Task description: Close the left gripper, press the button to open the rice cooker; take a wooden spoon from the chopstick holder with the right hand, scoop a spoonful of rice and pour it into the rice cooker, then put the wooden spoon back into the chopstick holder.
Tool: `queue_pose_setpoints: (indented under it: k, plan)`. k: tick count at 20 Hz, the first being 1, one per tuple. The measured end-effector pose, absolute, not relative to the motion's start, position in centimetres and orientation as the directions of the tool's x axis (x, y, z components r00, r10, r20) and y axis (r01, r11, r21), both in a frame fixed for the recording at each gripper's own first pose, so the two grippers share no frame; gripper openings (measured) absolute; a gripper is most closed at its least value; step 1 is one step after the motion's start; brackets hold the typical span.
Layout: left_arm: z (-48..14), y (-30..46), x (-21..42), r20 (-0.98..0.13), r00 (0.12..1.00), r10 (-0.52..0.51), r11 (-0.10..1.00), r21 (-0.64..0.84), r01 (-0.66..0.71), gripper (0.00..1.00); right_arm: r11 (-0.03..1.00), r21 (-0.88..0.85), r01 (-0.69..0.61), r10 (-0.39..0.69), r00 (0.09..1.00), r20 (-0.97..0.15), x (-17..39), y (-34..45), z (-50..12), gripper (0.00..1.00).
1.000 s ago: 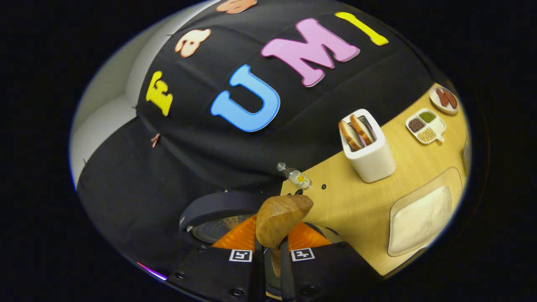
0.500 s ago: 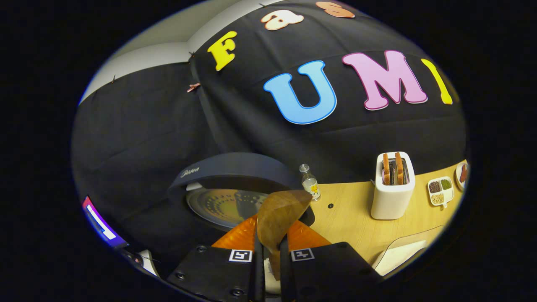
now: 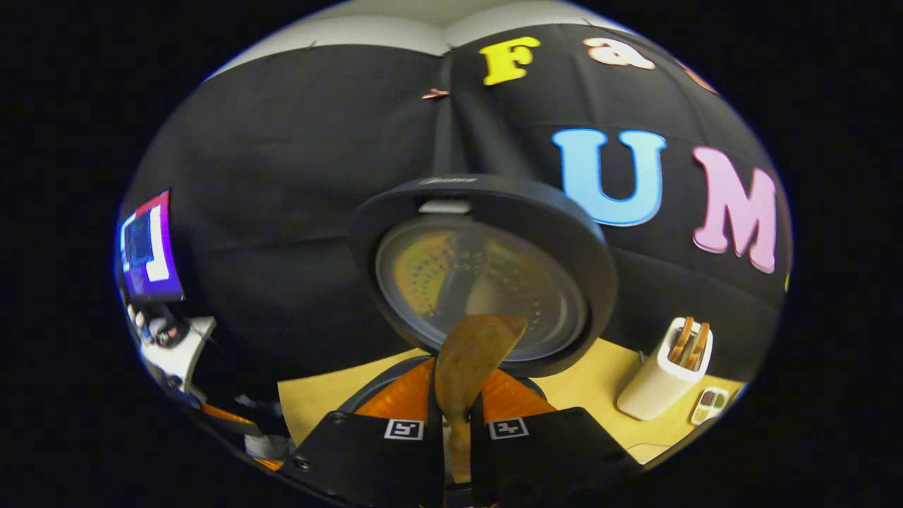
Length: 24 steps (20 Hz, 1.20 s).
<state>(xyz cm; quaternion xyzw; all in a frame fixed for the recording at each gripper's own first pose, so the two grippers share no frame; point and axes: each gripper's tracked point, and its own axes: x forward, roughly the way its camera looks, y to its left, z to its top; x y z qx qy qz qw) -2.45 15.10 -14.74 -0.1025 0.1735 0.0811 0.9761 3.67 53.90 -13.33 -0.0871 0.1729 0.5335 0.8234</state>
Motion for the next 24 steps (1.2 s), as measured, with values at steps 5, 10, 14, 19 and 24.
queue_pose_setpoints:
  k: [5, 10, 14, 19, 24]
  plan:
    - [-14.8, 15.3, -2.6, -0.352, 0.926, 0.136, 0.962, -0.175, -0.208, 0.96, 0.313, -0.020, -0.949, 0.861, 0.293, -0.415, 0.3, 54.5, -15.1, 0.19]
    - [-14.7, 14.7, -2.9, -0.344, 0.928, 0.139, 0.963, -0.170, -0.208, 0.95, 0.397, 0.064, -0.916, 0.859, 0.347, -0.376, 1.9, 53.6, -12.8, 0.19]
    - [-14.3, 13.5, -2.1, -0.335, 0.935, 0.118, 0.970, -0.163, -0.181, 0.96, 0.506, 0.090, -0.858, 0.827, 0.453, -0.332, 4.7, 50.0, -9.3, 0.18]
    - [-13.5, 11.0, -0.6, -0.319, 0.945, 0.071, 0.982, -0.145, -0.123, 0.95, 0.626, 0.211, -0.751, 0.773, 0.559, -0.300, 8.2, 43.5, -6.5, 0.19]
    - [-13.2, 7.4, 1.4, -0.309, 0.951, 0.002, 0.989, -0.139, -0.047, 0.96, 0.758, 0.298, -0.580, 0.650, 0.706, -0.282, 13.3, 33.8, -4.3, 0.18]
